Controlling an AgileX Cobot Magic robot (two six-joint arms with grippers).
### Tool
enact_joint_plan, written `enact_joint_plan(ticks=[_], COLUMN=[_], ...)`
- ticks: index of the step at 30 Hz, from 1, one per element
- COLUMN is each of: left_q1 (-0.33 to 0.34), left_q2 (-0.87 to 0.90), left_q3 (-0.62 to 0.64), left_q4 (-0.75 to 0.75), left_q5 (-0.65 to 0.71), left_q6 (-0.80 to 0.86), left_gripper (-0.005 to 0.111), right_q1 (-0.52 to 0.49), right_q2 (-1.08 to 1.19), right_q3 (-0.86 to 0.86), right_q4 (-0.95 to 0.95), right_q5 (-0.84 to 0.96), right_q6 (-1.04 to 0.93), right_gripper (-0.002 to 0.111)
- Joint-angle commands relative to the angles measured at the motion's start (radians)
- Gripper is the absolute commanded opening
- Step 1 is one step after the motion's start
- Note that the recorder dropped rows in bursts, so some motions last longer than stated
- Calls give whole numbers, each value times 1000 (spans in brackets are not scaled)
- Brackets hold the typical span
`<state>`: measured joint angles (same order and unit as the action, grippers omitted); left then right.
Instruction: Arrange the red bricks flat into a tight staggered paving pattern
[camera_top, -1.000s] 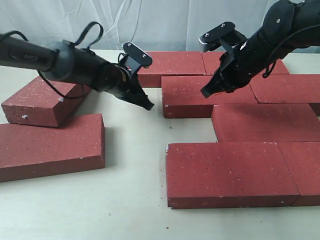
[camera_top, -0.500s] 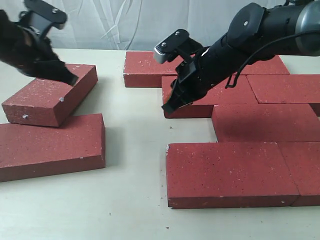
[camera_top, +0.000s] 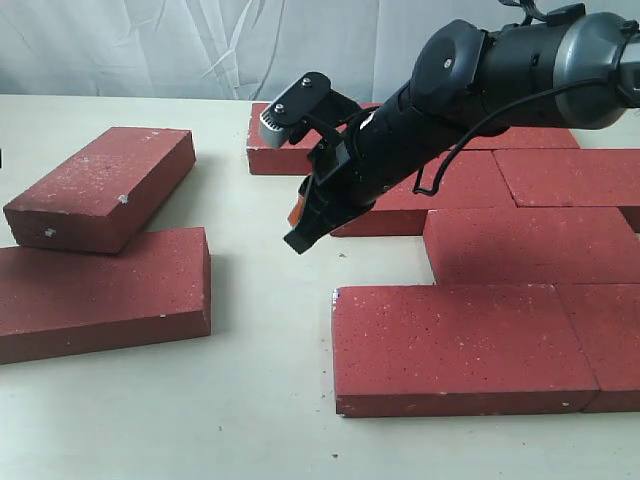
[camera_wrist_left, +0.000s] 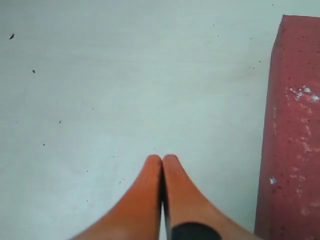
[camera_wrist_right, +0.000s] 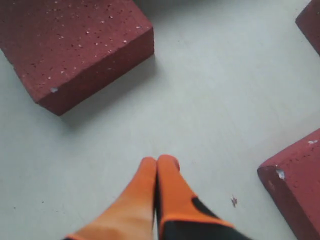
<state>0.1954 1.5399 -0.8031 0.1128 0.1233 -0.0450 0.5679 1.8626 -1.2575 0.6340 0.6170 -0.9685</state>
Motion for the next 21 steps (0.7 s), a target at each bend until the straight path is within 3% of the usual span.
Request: enact_joint_plan(ticks=[1,6,16,21], left_q1=[9,-4,-161,-203], left_q2=[82,151,152,152], left_q3=[8,-6,-25,-25], left_q4=[-36,-54,-36,-35], left_q5=[-75,-86,-88,-117], left_q6=[-4,-4,1,1], left_gripper=[0,0,0,0], right_q1=[2,2,2,2], right_q2=[-4,-4,-4,-4], right_q3=[-5,-5,-5,-5], right_q4=[7,5,5,5], right_q5=[-20,-22,-24,-24], right_q6=[-6,-6,-6,-6], right_gripper=[-1,-1,-1,-1])
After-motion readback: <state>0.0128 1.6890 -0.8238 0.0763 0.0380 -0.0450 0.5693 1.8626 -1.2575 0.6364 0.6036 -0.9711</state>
